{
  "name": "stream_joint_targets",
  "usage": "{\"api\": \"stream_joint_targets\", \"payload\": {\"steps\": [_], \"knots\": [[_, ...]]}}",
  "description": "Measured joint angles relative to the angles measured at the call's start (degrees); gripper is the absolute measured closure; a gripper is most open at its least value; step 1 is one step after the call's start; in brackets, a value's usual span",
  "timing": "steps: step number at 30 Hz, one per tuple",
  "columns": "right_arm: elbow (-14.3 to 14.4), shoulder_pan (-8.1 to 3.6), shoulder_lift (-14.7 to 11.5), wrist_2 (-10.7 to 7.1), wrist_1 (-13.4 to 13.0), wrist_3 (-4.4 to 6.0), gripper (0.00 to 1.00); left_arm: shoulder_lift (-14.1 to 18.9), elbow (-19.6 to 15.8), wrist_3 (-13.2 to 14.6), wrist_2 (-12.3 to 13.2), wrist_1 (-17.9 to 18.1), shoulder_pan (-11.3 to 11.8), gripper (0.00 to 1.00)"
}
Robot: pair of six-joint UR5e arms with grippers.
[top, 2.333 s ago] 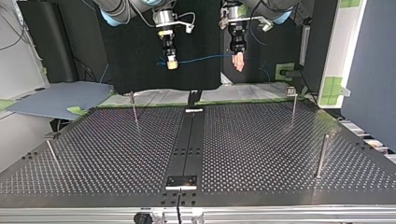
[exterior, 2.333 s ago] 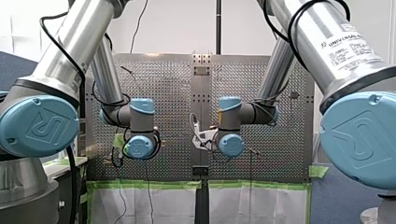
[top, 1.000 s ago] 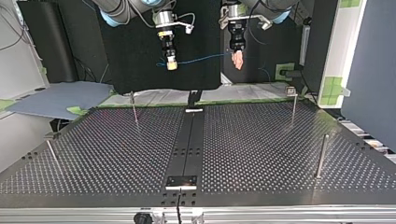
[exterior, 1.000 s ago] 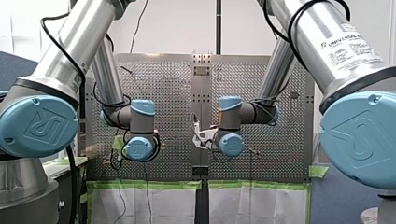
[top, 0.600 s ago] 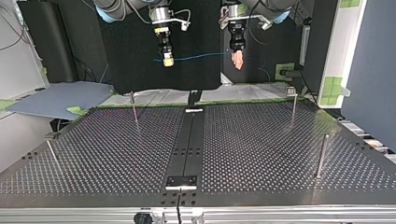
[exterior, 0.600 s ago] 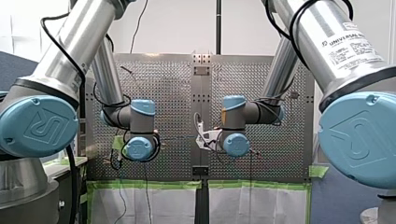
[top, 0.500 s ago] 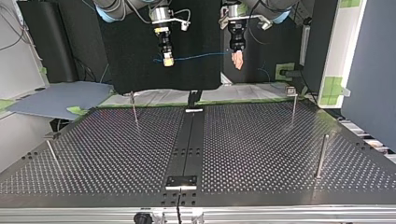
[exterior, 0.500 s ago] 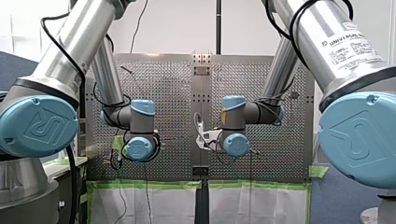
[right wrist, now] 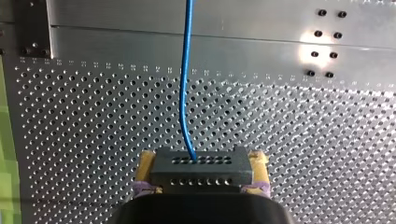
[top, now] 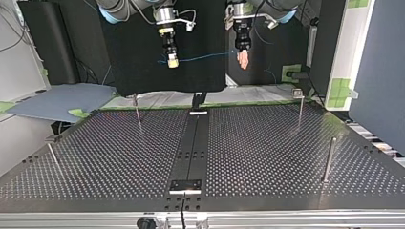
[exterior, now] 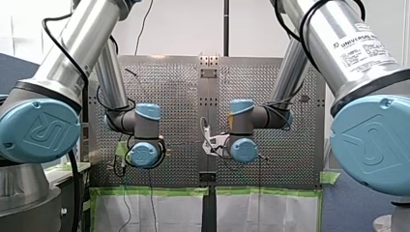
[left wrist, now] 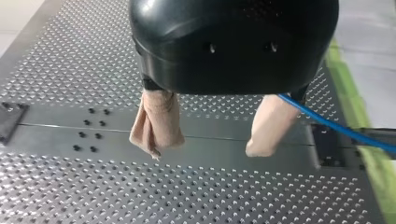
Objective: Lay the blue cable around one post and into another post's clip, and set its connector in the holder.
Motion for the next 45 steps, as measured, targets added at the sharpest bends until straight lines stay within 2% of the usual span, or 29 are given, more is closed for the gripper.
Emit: {"api": "stream_joint_targets", "payload": {"steps": [4,7,12,17,21,26,34,41,45], "knots": [[-1.23,0.77,-0.82,1.49,0.04,-0.87,1.00,1.29,-1.26,-1.79,-0.17,-1.78,-0.63,0.00],[-1.58,0.84,-1.94,2.37,0.12,-0.62,1.00,2.70,-1.57,-3.30,-0.06,-3.29,-0.61,0.00],[-2.05,0.34,-4.14,1.85,1.53,1.22,1.00,5.42,-1.53,-6.04,-0.19,-6.06,-0.08,0.00],[-3.68,-0.09,-6.36,0.44,3.65,3.26,1.00,8.12,-0.72,-8.75,-2.24,-8.74,0.73,0.00],[-5.41,-0.55,-8.16,-0.05,5.43,3.97,1.00,10.23,0.99,-10.85,-4.27,-10.85,1.43,0.00],[-7.69,-1.14,-10.52,-0.87,7.52,4.16,1.00,12.72,3.42,-13.35,-5.88,-13.37,2.15,0.00],[-10.47,-2.18,-14.92,-2.47,8.78,4.20,1.00,17.02,7.70,-17.51,-6.21,-17.64,3.24,0.00],[-12.20,-2.85,-17.79,-4.22,9.81,4.09,1.00,20.21,10.89,-18.33,-6.25,-20.84,4.33,0.00],[-13.65,-2.61,-17.12,-5.54,11.12,3.33,1.00,22.10,12.77,-17.86,-6.73,-22.73,5.08,0.00]]}}
